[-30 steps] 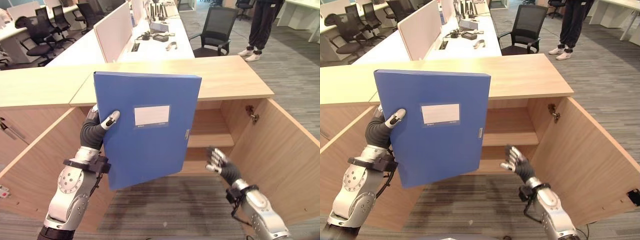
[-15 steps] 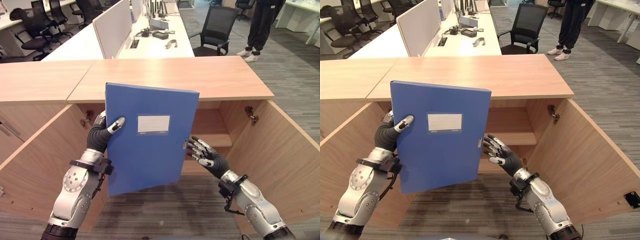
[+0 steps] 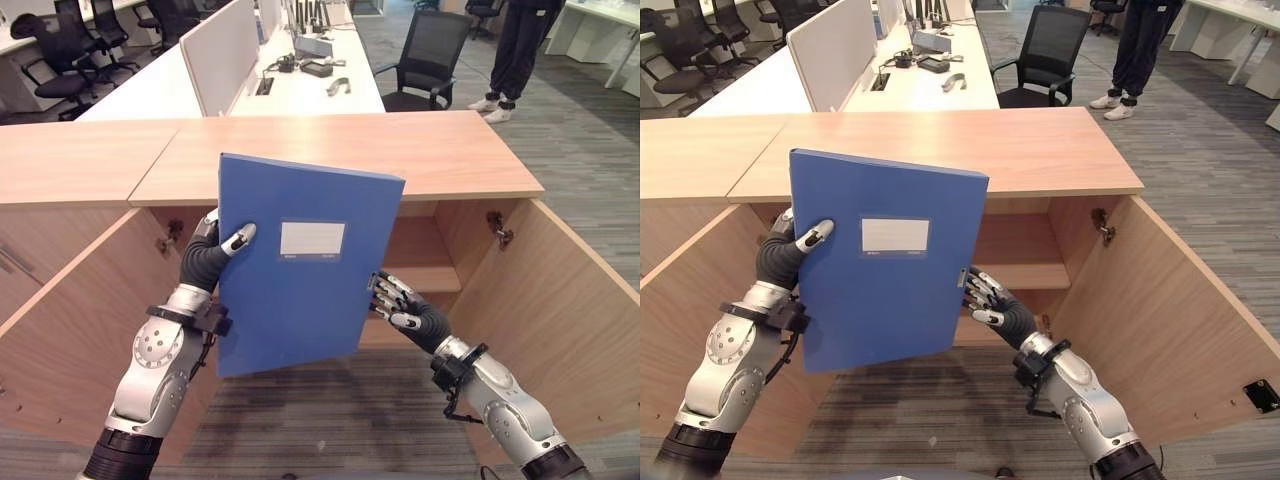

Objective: Put the empty folder in the office cabinet

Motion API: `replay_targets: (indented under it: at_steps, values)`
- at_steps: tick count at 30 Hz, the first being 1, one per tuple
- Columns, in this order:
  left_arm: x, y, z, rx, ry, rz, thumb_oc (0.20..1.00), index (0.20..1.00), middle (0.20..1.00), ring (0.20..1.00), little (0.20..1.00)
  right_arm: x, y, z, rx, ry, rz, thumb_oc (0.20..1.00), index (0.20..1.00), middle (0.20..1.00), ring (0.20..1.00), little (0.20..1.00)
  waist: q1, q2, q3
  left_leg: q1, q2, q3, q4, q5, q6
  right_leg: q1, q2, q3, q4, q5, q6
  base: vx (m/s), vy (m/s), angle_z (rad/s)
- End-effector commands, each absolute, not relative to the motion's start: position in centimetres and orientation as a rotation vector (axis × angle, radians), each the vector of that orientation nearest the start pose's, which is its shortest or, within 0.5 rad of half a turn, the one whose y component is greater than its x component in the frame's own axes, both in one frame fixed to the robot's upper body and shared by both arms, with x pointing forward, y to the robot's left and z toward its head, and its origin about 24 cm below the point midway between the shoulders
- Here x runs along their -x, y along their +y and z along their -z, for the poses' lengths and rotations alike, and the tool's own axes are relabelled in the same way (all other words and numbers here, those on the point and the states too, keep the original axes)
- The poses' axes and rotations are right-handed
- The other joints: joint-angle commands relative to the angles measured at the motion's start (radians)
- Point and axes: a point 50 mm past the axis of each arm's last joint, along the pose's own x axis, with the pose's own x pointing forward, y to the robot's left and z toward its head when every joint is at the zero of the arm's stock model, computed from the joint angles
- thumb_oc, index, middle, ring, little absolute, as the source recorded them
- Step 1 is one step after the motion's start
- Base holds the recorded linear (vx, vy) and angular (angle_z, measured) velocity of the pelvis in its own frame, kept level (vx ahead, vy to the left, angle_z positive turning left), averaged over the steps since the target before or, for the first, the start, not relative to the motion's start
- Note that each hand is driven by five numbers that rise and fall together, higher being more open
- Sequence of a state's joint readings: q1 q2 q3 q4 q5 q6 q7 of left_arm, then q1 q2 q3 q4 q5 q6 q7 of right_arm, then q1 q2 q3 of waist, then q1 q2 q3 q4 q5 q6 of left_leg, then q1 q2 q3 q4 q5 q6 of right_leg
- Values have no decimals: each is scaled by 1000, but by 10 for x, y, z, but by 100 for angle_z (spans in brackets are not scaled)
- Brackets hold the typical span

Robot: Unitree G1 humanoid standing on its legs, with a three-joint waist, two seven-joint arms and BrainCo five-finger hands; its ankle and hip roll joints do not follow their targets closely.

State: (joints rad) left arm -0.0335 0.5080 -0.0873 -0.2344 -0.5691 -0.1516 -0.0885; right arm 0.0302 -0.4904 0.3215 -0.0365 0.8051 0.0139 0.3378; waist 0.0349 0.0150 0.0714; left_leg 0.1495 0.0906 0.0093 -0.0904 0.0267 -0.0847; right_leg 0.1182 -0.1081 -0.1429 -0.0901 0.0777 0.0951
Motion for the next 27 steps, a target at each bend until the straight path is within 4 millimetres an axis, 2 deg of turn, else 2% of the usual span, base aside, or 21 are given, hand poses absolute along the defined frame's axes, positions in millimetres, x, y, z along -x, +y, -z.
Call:
replay_targets:
  at_steps: [1, 11, 20, 27]
  values:
    - [-259, 165, -136, 108, -385, 422, 200, 200, 200, 200, 200, -244, -112, -81, -431, -64, -783, 1000, 1000, 1000, 1000, 1000, -19, -26, -17, -9, -17, -11, 3, -53, 6, 15, -19, 21, 38, -98, 47, 0, 0, 0]
    - [-256, 149, -120, 159, -311, 494, 200, 200, 200, 200, 200, -249, -107, -72, -459, -44, -729, 1000, 1000, 1000, 1000, 1000, -17, -26, -17, -7, -21, -13, 3, -56, 12, 16, -23, 21, 39, -97, 48, 0, 0, 0]
    - [-254, 142, -114, 202, -274, 521, 200, 200, 200, 200, 200, -267, -132, -39, -434, 46, -459, 1000, 1000, 1000, 1000, 1000, -10, -24, -23, 3, -30, -26, 3, -64, 23, 24, -25, 17, 46, -103, 48, 5, 0, 1]
    - [-254, 136, -112, 216, -263, 534, 200, 200, 200, 200, 200, -268, -123, -37, -444, 58, -467, 1000, 1000, 1000, 1000, 1000, -6, -23, -22, 8, -34, -31, 3, -69, 28, 27, -28, 19, 52, -106, 49, 6, 0, 2]
